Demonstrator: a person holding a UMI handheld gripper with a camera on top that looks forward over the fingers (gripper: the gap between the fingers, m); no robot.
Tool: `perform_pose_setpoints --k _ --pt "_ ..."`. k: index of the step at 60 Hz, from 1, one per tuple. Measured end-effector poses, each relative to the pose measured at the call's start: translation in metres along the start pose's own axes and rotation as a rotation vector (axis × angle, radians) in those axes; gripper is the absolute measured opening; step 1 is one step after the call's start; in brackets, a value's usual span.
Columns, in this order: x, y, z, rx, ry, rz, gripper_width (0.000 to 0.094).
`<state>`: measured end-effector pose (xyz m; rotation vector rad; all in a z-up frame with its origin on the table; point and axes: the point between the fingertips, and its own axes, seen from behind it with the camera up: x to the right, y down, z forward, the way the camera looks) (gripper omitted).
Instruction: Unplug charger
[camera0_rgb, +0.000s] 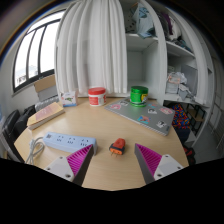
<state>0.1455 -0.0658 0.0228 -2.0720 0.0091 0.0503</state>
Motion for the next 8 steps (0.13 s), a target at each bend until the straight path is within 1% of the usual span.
perform_pose_setpoints --k 3,8 --pt "0.003 -0.002 -0.011 0.015 -0.007 -0.006 0.0835" --pt "0.012 -0.002 -0.033 0.035 -0.019 -0.005 0.0844"
